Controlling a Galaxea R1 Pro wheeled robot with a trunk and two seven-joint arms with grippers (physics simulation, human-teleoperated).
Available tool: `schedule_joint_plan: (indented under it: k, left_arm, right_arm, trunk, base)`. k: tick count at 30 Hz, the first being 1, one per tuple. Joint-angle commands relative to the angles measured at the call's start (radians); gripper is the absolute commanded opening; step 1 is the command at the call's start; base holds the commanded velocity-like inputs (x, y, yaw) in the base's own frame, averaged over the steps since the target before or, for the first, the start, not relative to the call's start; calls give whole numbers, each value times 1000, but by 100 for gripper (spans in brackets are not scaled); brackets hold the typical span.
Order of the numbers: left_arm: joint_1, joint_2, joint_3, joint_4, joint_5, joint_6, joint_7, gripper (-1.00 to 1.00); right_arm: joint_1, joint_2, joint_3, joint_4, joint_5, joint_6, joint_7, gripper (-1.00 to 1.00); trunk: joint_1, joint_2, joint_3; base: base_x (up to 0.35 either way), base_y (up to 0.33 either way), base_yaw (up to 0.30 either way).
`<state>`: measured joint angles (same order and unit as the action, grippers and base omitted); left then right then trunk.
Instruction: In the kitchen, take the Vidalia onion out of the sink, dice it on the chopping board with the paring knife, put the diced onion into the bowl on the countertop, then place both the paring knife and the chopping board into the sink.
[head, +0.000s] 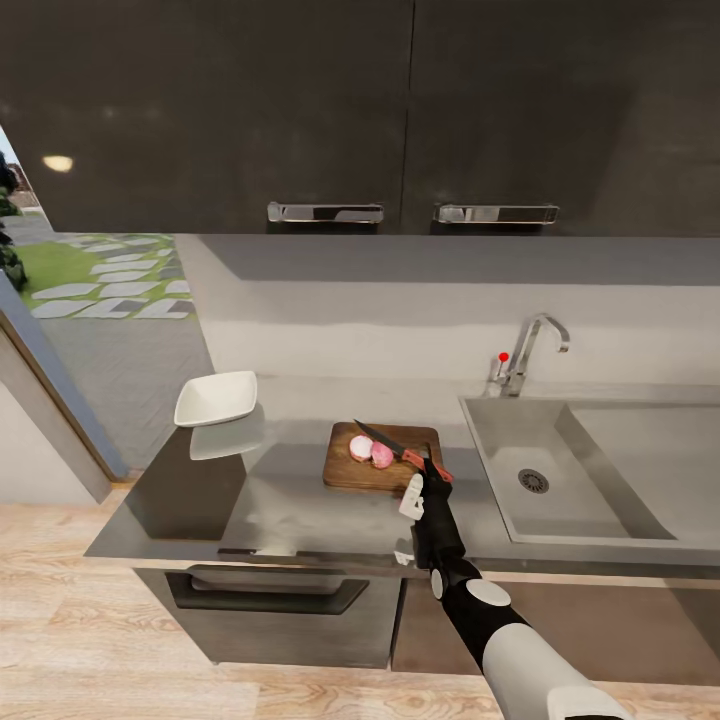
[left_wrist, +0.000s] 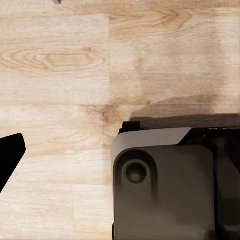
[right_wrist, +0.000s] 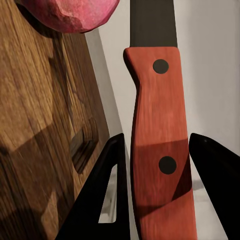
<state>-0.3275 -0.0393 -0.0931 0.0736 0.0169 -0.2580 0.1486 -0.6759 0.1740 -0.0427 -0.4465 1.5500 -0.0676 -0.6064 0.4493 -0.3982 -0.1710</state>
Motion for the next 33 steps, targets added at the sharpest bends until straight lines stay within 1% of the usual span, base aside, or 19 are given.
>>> schedule_joint_plan:
  k: [1,19,20,33]
  left_arm:
    - [-2,-1,-8,5,2,-7,5,100]
    - [-2,0,-8,5,2,-7,5,100]
    - [-2,-1,-8,5,2,-7,5,100]
    - [-2,0,-8,5,2,-7,5,100]
  right_arm:
    - [-1,1,-6,3,-1,-5,-1,-100]
    - [-1,1,-7,3,-1,-5,-1,-100]
    - [-1,1,-6,26,-1,-5,1,-100]
    - [-1,1,-6,26,-1,-5,1,-100]
  trunk:
    - [1,-2,-2]
    - [1,-2,-2]
    - [1,-2,-2]
    - [1,-2,-2]
  base:
    - [0,0,0]
    - [0,0,0]
    - [0,0,0]
    - [0,0,0]
